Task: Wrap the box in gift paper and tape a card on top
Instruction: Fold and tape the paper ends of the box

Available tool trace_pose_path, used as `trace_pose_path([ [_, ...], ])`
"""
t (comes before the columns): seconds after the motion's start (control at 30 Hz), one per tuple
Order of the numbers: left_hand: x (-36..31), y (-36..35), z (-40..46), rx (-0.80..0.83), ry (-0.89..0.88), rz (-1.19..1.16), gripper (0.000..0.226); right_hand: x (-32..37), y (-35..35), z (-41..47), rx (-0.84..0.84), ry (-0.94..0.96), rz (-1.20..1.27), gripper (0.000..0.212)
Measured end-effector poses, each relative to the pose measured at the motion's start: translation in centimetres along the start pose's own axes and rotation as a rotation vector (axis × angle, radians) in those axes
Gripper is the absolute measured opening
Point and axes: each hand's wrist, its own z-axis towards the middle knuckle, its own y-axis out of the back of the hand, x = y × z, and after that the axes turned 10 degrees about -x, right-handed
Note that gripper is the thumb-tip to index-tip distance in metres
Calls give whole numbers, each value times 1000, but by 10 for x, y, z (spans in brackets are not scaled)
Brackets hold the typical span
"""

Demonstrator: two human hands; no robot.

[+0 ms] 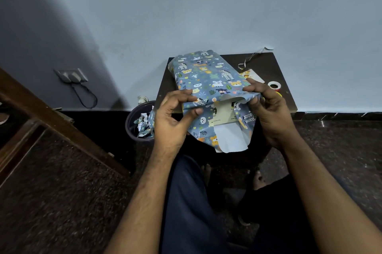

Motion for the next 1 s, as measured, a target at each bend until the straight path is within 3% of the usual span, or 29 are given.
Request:
trace_pose_path([
  [0.27, 0, -9, -4, -83, -47, 3, 35, -5, -4, 1, -48, -7, -30, 26],
  [0.5, 9, -20, -6, -116, -65, 154, 26, -10, -18, -6, -174, 16, -257, 44],
  [0.6, 10, -20, -6, -122, -75, 205, 25, -4, -18, -5, -90, 43, -311, 52],
  [0.67, 13, -17, -6, -147, -68, 209, 23, 2, -12, -5, 39, -31, -204, 57],
  [0.73, 16, -12, -3, -196, -52, 179, 24, 10, -8, -4, 107, -135, -57, 52],
  [0.83, 18, -5, 0, -227, -33, 121, 27, 12, -9, -5, 32, -233, 69, 42],
  [1.0, 18, 0, -2, -178, -14, 83, 26, 6, -14, -5, -94, -151, -55, 39],
])
